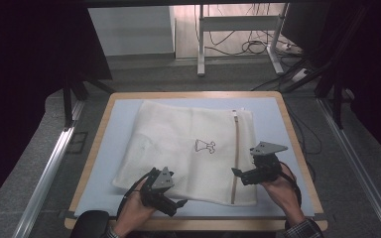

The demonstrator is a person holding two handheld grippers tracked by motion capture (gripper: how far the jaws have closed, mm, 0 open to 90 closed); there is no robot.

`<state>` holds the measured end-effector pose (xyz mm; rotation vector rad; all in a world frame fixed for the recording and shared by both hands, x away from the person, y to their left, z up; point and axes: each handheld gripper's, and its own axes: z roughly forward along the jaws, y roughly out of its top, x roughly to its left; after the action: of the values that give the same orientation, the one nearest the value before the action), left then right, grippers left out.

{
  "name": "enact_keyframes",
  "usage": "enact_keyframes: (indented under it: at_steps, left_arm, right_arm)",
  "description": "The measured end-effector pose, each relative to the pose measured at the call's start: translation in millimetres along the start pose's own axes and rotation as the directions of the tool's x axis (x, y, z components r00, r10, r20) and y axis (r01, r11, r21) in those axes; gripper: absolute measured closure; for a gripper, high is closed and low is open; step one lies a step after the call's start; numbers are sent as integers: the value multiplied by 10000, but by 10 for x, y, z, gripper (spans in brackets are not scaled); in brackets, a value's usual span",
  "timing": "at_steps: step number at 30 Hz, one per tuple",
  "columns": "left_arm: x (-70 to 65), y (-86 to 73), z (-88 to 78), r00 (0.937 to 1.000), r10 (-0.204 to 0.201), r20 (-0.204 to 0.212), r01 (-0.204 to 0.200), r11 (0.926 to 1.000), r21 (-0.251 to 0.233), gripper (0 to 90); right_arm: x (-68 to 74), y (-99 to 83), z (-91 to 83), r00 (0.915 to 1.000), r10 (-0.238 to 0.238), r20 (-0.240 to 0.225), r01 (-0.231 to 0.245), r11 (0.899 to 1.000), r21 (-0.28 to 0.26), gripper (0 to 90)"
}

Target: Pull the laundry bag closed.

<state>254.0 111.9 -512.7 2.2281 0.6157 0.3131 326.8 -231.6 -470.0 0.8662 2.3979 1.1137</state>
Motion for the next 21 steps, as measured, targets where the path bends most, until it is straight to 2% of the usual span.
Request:
enact_keyframes:
  at_steps: [21]
  left_arm:
    - [125,-139,-286,9973,-485,-557,461,9980,-423,15]
  right_arm:
    - [85,-163,-325,9997,-11,238,25,9983,-577,14]
